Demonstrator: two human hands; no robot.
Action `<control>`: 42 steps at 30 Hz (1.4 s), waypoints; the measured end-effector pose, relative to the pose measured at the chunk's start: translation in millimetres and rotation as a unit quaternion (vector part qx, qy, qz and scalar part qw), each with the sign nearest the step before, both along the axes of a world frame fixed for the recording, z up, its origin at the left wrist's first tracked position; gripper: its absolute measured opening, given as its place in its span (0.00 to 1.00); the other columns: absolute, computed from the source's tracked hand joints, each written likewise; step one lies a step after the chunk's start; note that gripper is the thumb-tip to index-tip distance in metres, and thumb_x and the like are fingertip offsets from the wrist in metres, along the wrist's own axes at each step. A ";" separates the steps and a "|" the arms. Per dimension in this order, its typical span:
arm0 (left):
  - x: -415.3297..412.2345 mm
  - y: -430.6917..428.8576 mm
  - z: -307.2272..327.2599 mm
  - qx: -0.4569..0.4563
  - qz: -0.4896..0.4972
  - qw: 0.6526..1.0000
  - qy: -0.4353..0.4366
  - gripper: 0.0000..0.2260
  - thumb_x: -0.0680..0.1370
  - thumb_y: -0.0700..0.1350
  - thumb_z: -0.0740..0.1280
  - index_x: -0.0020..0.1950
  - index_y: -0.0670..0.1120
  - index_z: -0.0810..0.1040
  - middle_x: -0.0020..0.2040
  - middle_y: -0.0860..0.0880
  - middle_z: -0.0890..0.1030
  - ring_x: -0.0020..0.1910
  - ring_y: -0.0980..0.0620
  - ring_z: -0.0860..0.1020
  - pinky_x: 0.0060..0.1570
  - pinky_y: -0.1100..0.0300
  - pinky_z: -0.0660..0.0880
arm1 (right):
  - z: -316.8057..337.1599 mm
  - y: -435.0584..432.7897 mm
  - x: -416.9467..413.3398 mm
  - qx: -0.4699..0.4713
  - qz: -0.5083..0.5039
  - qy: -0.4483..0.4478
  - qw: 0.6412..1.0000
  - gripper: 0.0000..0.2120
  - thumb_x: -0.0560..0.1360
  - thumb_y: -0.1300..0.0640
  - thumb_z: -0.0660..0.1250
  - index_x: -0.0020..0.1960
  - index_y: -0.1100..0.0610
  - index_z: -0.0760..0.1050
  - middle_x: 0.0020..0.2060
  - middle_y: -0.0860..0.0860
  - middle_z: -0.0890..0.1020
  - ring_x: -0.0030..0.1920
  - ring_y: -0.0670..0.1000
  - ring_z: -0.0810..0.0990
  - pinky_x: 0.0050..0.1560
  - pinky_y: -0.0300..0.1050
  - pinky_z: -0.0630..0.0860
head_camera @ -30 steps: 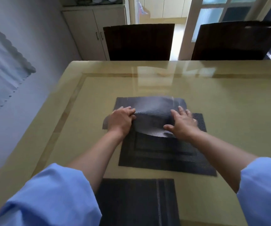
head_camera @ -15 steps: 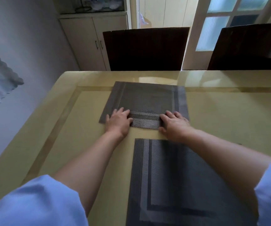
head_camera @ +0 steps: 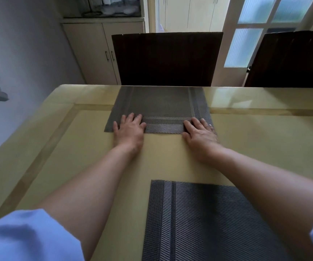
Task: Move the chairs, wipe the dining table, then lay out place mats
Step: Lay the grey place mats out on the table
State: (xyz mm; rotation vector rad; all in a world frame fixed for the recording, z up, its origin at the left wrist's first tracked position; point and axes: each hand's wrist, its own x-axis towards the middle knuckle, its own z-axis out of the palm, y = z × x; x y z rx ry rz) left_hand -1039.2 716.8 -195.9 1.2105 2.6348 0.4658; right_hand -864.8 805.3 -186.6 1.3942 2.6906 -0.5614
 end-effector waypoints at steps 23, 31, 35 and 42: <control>179.2 -132.1 25.5 -0.082 -0.349 0.925 -0.123 0.36 0.71 0.59 0.69 0.75 0.57 0.57 0.77 0.59 0.48 0.76 0.57 0.39 0.75 0.53 0.35 | 56.6 -107.5 207.5 -0.072 -0.030 -0.110 0.991 0.35 0.71 0.39 0.68 0.73 0.49 0.61 0.75 0.50 0.59 0.73 0.56 0.59 0.71 0.54 0.63; 208.5 -138.3 26.2 -0.034 -0.245 0.961 -0.126 0.26 0.74 0.48 0.69 0.71 0.53 0.67 0.76 0.56 0.59 0.77 0.55 0.48 0.76 0.57 0.41 | 57.7 -135.6 235.0 -0.104 -0.248 -0.076 0.960 0.34 0.72 0.49 0.71 0.69 0.62 0.61 0.66 0.60 0.66 0.66 0.60 0.67 0.61 0.54 0.72; 250.7 -114.1 33.0 -0.003 -0.220 0.972 -0.084 0.21 0.76 0.46 0.67 0.69 0.50 0.72 0.73 0.53 0.67 0.77 0.52 0.55 0.75 0.59 0.45 | 62.4 -115.9 256.6 -0.106 -0.232 -0.013 0.967 0.17 0.75 0.62 0.61 0.63 0.62 0.65 0.62 0.61 0.74 0.63 0.62 0.74 0.60 0.52 0.72; 352.0 -1.3 72.6 0.061 -0.258 0.963 -0.047 0.18 0.77 0.48 0.65 0.68 0.49 0.73 0.73 0.51 0.68 0.77 0.49 0.57 0.74 0.57 0.45 | 111.5 -14.9 356.6 0.076 -0.238 0.019 0.968 0.12 0.76 0.65 0.54 0.57 0.61 0.69 0.57 0.62 0.77 0.60 0.63 0.74 0.56 0.52 0.73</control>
